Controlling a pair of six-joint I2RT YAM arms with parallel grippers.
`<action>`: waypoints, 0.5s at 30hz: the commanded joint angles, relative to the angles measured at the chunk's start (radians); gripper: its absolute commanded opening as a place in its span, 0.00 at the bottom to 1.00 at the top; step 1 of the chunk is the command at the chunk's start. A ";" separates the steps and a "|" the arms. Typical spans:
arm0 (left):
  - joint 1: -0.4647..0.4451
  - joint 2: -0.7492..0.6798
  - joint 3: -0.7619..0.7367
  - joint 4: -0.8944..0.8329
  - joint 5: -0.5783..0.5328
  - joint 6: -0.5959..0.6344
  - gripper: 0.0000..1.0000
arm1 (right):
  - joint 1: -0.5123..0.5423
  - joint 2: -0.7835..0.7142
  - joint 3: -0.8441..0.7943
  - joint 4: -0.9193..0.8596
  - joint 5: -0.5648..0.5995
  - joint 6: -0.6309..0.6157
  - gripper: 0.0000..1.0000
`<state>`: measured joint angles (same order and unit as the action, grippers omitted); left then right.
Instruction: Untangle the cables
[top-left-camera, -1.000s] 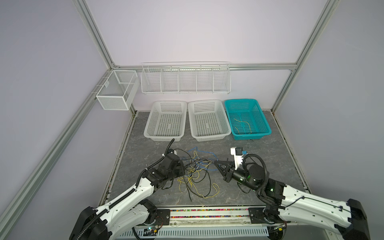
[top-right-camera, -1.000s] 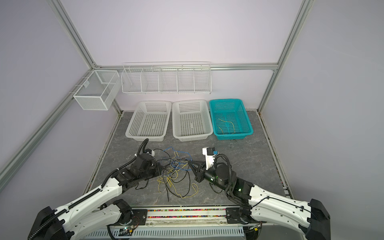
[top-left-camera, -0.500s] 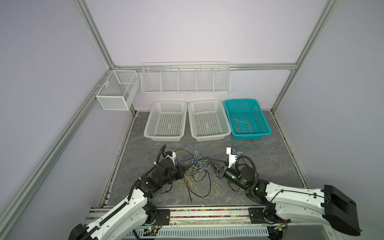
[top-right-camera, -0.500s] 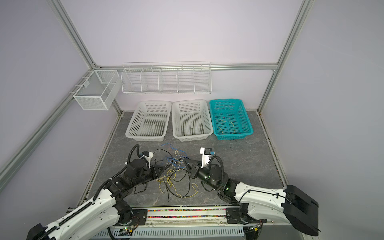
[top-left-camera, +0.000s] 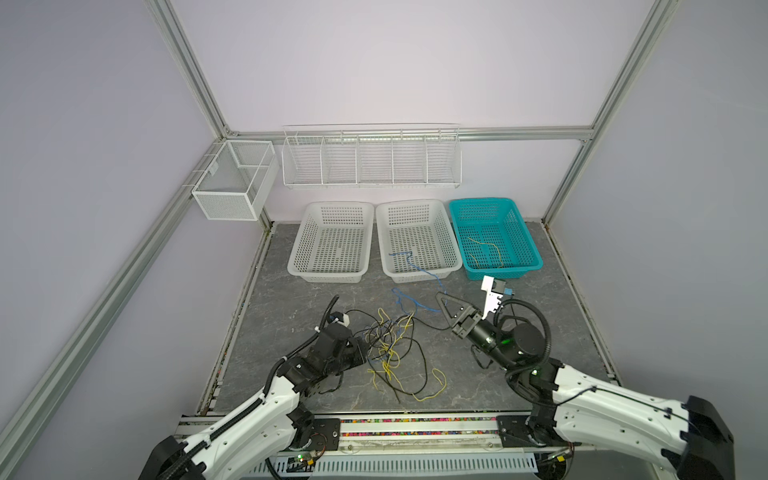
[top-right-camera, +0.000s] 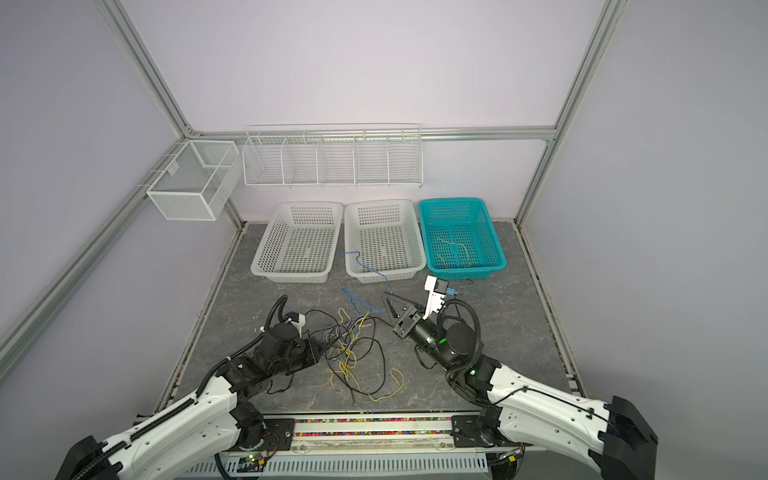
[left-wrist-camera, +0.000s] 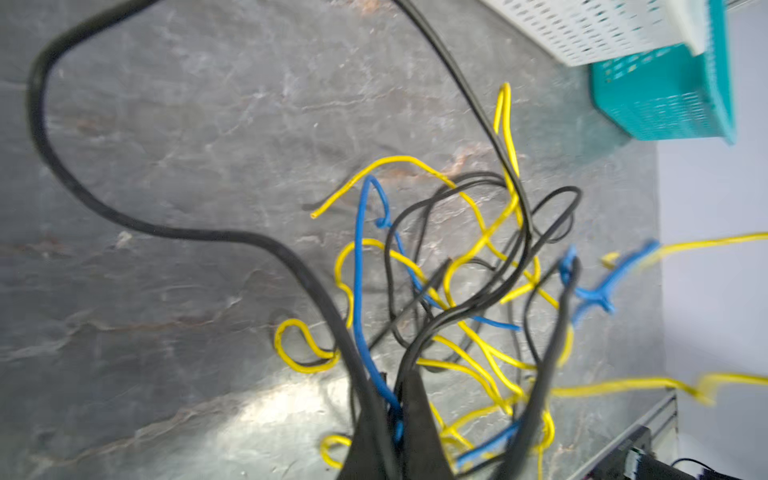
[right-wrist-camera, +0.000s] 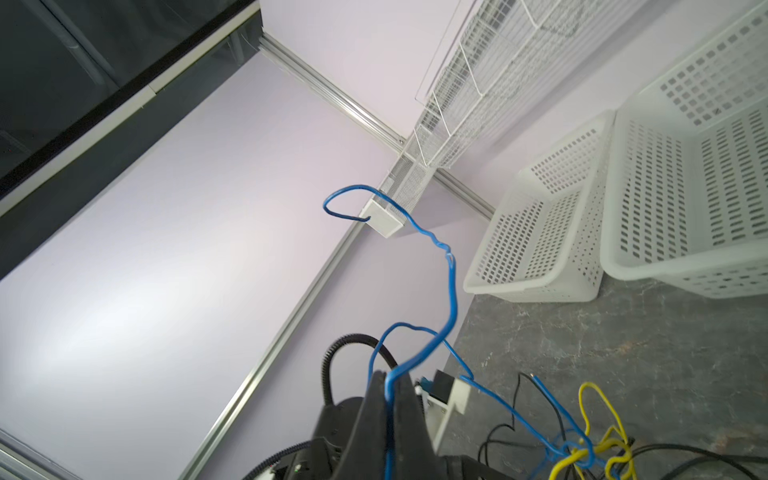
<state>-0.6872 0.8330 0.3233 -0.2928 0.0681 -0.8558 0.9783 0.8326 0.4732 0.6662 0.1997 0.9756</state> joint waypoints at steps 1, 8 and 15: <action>0.003 0.036 -0.013 -0.041 -0.046 0.008 0.00 | -0.046 -0.116 0.067 -0.219 -0.019 -0.034 0.06; 0.003 0.034 -0.020 -0.100 -0.106 0.021 0.00 | -0.144 -0.288 0.220 -0.589 -0.012 -0.121 0.06; 0.005 0.017 -0.010 -0.138 -0.142 0.031 0.00 | -0.169 -0.380 0.385 -0.919 0.100 -0.229 0.06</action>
<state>-0.6872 0.8471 0.3214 -0.3531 -0.0166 -0.8406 0.8188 0.4900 0.7898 -0.1154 0.2226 0.8139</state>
